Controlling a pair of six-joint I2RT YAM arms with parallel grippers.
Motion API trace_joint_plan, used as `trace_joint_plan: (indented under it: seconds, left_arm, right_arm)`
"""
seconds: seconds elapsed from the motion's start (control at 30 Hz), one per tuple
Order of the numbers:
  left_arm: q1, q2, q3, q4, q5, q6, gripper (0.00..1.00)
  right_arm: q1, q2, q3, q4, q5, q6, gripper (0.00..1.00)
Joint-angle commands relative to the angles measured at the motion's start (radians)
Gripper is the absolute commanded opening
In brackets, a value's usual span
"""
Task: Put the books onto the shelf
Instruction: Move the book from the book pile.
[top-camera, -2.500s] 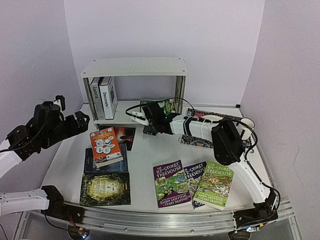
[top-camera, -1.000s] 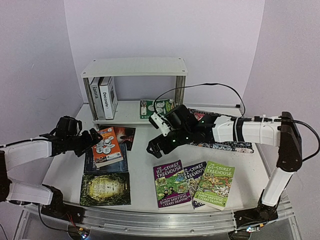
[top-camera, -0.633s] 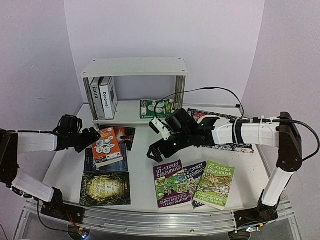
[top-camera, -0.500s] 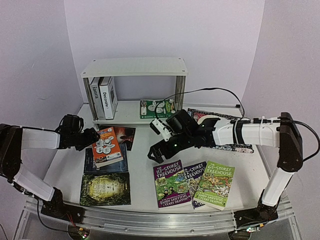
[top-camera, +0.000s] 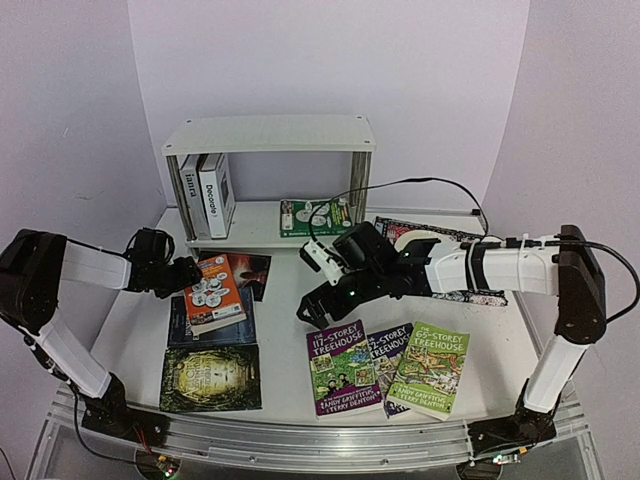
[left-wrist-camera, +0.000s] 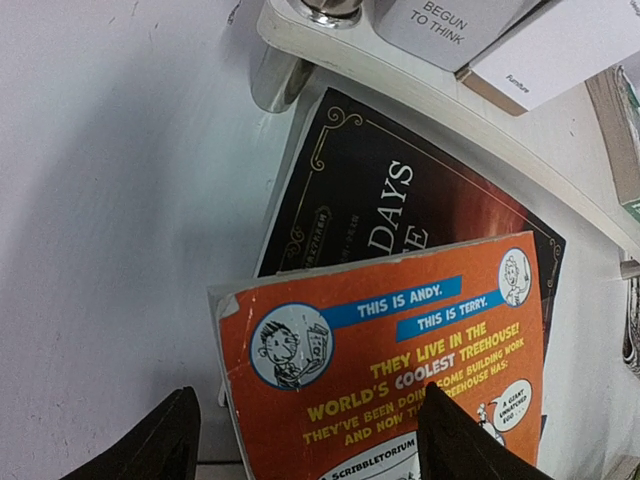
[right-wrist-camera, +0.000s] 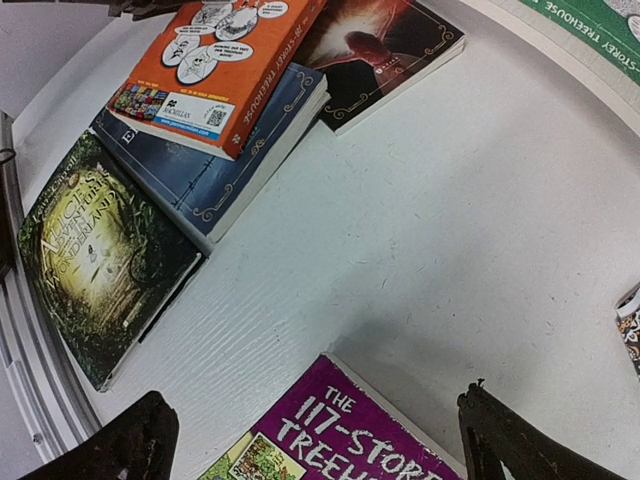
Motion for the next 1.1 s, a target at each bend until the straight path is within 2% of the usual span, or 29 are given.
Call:
trace_joint_plan:
  seconds: [0.0,0.1,0.37,0.5,0.7,0.77,0.9,1.03,1.07]
  left_arm:
    - [0.031,0.034,0.046,0.056,0.077,-0.011,0.77]
    - [0.051,0.057,0.046,0.081,0.171,-0.024,0.76]
    - [0.078,0.106,0.056,0.104,0.292,-0.056,0.67]
    - [0.096,0.077,0.041,0.137,0.341,-0.074,0.57]
    - [0.097,-0.051,0.011,0.143,0.312,-0.051,0.25]
    - [0.098,-0.096,0.002,0.143,0.331,-0.040,0.19]
    - [0.097,-0.163,-0.014,0.142,0.397,-0.036,0.11]
    - [0.097,-0.192,-0.040,0.141,0.438,-0.043,0.10]
    - [0.097,-0.199,-0.050,0.141,0.438,-0.042,0.06]
  right_arm:
    - [-0.003,-0.011,0.001,0.008,0.006,-0.019,0.98]
    - [-0.003,-0.008,0.002,0.009,0.020,-0.022,0.98]
    - [-0.004,-0.006,0.010,0.010,0.030,-0.036,0.98]
    - [-0.004,0.002,0.015,0.010,0.023,-0.032,0.98]
    - [-0.004,-0.001,0.012,0.010,0.027,-0.030,0.98]
    - [-0.004,-0.005,0.010,0.010,0.029,-0.029,0.98]
    - [-0.004,-0.006,0.010,0.011,0.024,-0.018,0.98]
    - [-0.004,-0.002,0.016,0.017,0.020,0.006,0.98]
    - [-0.004,-0.001,0.019,0.018,0.018,0.013,0.98]
